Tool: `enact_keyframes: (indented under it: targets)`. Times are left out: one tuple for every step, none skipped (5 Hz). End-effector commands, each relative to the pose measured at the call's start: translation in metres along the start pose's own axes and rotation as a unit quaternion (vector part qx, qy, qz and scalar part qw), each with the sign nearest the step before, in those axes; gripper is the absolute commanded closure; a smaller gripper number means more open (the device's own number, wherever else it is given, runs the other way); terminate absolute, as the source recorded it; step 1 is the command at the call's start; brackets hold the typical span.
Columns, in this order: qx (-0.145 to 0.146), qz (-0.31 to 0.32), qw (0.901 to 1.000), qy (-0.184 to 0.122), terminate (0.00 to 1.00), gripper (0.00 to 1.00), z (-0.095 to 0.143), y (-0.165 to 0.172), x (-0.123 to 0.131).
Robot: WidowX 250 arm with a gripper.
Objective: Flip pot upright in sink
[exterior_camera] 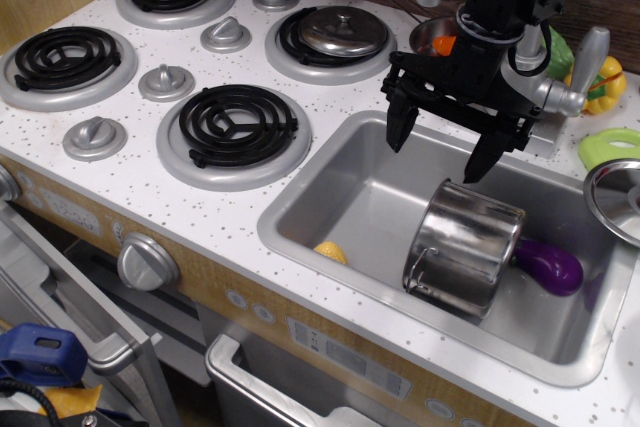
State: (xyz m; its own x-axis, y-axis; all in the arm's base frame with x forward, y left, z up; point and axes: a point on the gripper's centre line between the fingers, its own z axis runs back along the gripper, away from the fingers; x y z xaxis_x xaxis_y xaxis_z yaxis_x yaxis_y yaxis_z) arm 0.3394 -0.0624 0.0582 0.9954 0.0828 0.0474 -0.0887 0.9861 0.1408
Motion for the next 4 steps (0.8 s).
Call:
enact_keyframes:
  targets:
    - [0.0,0.0,1.0,0.0,0.0,0.0,0.0,0.0,0.0]
    - [-0.07,0.023,0.9967,-0.035,0.0,0.0,-0.0021,-0.0009,-0.0006]
    - [-0.12,0.035,0.9904,-0.059,0.0,0.0,-0.0028,0.0018,-0.0005]
    - [-0.149,0.041,0.9841,-0.087,0.0,0.0,-0.0094,0.0049,-0.0025]
